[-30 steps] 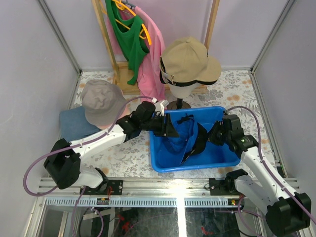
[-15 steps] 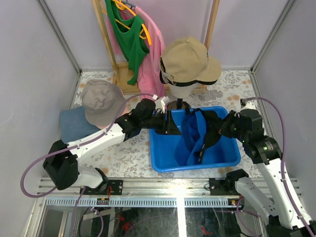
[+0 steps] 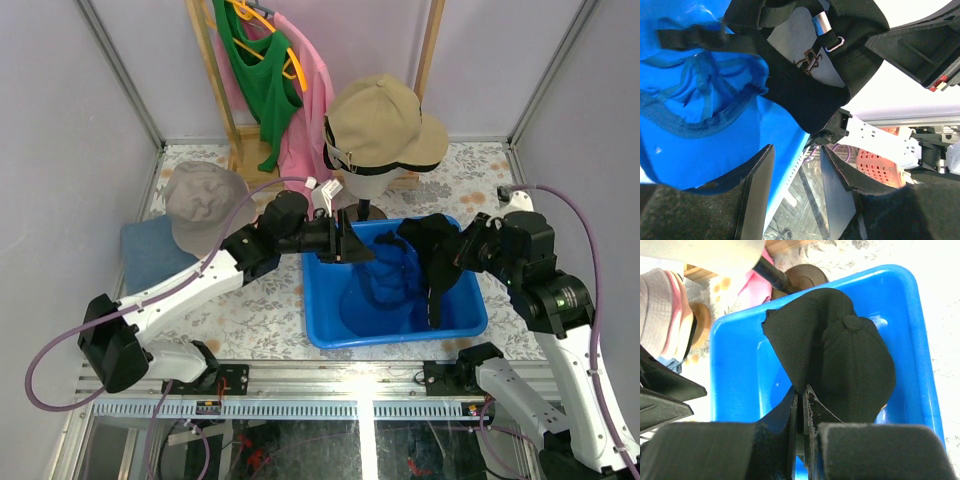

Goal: Stack the hats
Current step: Pick up the hat from the bin.

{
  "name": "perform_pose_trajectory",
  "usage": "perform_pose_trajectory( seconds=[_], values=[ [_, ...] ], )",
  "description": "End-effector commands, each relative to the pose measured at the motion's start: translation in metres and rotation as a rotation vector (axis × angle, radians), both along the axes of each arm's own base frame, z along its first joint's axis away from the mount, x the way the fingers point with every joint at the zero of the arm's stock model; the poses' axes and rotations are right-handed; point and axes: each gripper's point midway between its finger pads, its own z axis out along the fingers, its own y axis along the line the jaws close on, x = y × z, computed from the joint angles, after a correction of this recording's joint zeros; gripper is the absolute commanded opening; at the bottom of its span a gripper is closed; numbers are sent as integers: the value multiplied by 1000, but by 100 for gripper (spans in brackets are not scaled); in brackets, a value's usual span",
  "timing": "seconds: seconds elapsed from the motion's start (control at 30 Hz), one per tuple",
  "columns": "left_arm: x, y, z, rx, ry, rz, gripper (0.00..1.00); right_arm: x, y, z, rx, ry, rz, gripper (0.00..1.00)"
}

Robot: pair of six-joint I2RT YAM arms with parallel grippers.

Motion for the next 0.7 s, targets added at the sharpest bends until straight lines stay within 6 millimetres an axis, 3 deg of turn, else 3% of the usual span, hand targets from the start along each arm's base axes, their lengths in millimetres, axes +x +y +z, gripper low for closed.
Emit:
perform_pose_trajectory(
  seconds=[0.0, 0.23, 0.43, 0.67],
  values=[
    [2, -7, 38, -94, -44, 7, 42, 1, 7, 37, 13, -107, 58, 0],
    [4, -9, 47, -129, -37, 18, 44, -5, 30, 64, 101, -170, 176, 0],
    [5, -6, 72, -200, -53, 48, 51, -14, 53, 93, 201, -213, 297, 0],
    [3, -3, 104, -278, -69, 69, 58, -20, 65, 111, 271, -232, 353, 0]
  ],
)
